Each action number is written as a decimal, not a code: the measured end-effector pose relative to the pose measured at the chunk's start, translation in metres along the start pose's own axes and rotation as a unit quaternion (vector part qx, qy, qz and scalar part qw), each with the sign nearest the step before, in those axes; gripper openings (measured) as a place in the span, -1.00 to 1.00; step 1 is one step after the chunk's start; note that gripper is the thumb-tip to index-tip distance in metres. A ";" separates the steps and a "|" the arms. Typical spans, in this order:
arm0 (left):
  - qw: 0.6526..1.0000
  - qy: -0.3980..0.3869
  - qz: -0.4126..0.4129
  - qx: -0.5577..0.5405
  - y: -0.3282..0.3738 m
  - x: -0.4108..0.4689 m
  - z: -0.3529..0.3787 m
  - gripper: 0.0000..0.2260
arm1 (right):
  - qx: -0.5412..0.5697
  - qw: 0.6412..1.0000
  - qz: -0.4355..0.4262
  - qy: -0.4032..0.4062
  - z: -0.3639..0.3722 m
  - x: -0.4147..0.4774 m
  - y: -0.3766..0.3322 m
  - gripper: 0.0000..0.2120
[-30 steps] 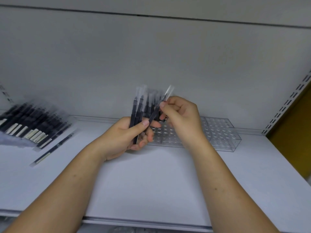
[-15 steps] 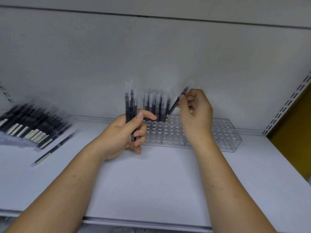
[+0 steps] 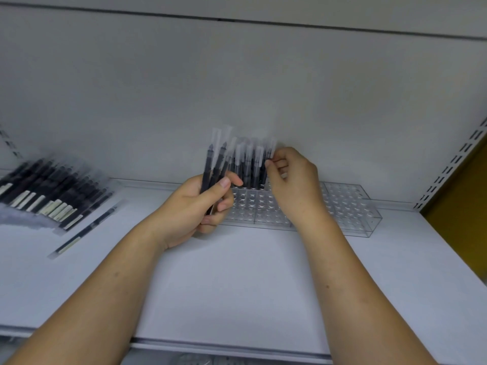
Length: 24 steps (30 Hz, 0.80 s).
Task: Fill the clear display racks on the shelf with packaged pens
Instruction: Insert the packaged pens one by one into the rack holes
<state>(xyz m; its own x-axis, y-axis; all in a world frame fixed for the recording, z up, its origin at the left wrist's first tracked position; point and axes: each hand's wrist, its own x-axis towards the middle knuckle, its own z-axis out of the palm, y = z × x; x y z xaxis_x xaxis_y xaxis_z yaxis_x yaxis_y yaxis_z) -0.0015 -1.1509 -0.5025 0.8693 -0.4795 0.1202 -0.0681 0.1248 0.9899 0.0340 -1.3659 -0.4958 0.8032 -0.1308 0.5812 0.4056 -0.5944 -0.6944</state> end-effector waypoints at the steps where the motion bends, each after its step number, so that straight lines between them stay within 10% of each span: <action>1: 1.000 0.002 0.000 -0.001 0.000 0.000 0.000 -0.77 | -0.014 1.000 0.003 -0.009 0.001 0.000 0.001 -0.99; 17: 0.999 0.020 0.003 0.038 0.001 -0.002 0.005 -0.70 | 0.050 0.998 0.032 0.034 -0.018 -0.014 -0.017 -0.94; 24: 0.999 0.013 0.000 0.045 0.003 -0.003 0.010 -0.74 | 0.214 0.965 0.038 -0.150 -0.014 -0.027 -0.037 -0.93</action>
<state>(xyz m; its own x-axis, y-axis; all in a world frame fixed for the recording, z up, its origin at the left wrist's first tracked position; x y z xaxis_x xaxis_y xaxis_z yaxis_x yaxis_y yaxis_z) -0.0095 -1.1576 -0.4993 0.8812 -0.4574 0.1196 -0.1106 0.0464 0.9928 -0.0087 -1.3511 -0.4802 0.9015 0.1125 0.4178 0.4324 -0.2027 -0.8786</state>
